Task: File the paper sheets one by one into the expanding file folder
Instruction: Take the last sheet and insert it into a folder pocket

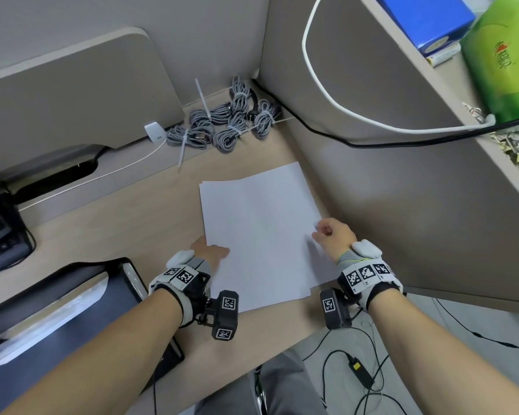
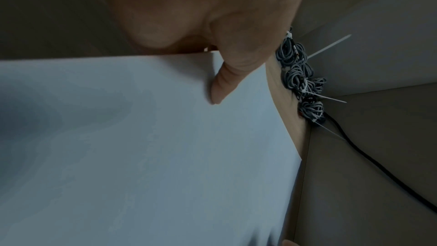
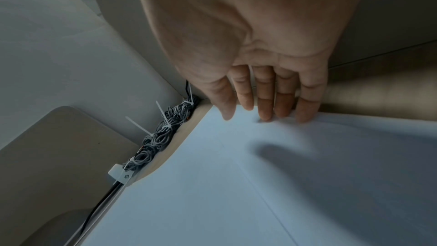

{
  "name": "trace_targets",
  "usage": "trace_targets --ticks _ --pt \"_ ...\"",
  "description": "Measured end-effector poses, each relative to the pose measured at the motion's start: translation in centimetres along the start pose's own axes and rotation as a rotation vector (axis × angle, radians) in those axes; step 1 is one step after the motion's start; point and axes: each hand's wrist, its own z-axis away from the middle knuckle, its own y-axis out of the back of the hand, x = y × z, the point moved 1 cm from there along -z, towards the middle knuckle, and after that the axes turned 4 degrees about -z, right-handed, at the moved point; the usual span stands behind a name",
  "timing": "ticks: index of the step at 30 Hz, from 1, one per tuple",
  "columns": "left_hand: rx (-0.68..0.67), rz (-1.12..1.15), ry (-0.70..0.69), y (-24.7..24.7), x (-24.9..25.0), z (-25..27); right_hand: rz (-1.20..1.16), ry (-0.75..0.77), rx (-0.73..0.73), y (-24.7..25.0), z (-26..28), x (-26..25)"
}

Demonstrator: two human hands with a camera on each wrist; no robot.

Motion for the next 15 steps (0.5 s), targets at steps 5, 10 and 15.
trace_targets --ticks 5,10,15 --pt "-0.018 0.101 0.019 1.4 0.2 1.1 -0.015 0.002 -0.049 -0.8 0.8 -0.7" --pt "0.024 0.182 -0.081 3.3 0.5 3.2 -0.217 -0.01 -0.126 -1.6 2.5 -2.8" --pt "0.033 0.271 -0.161 3.2 1.5 4.4 -0.261 0.077 -0.2 -0.9 3.5 -4.3"
